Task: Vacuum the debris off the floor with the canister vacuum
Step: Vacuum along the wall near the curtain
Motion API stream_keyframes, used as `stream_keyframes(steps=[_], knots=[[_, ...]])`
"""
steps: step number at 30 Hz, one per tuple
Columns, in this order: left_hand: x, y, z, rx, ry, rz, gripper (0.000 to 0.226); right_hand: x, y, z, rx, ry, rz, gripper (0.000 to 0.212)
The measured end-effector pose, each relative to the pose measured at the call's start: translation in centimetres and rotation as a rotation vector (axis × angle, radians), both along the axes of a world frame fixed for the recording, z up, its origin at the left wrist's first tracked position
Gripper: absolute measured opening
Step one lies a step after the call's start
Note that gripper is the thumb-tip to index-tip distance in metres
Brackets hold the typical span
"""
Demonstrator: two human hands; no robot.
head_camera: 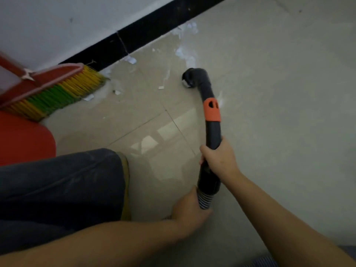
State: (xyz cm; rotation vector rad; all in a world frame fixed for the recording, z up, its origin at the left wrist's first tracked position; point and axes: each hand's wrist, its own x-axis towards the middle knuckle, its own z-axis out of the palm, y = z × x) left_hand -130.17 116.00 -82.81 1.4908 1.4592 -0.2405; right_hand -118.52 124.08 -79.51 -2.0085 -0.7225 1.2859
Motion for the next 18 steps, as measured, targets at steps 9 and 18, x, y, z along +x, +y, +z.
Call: stream_keyframes(steps=[9, 18], knots=[[-0.8, 3.8, 1.0, 0.024, 0.017, 0.154, 0.047, -0.8, 4.2, 0.2, 0.066, 0.053, -0.065, 0.015], [0.0, 0.9, 1.0, -0.025, -0.141, 0.128, 0.057, -1.9, 3.1, 1.9, -0.022, -0.060, 0.365, 0.022]])
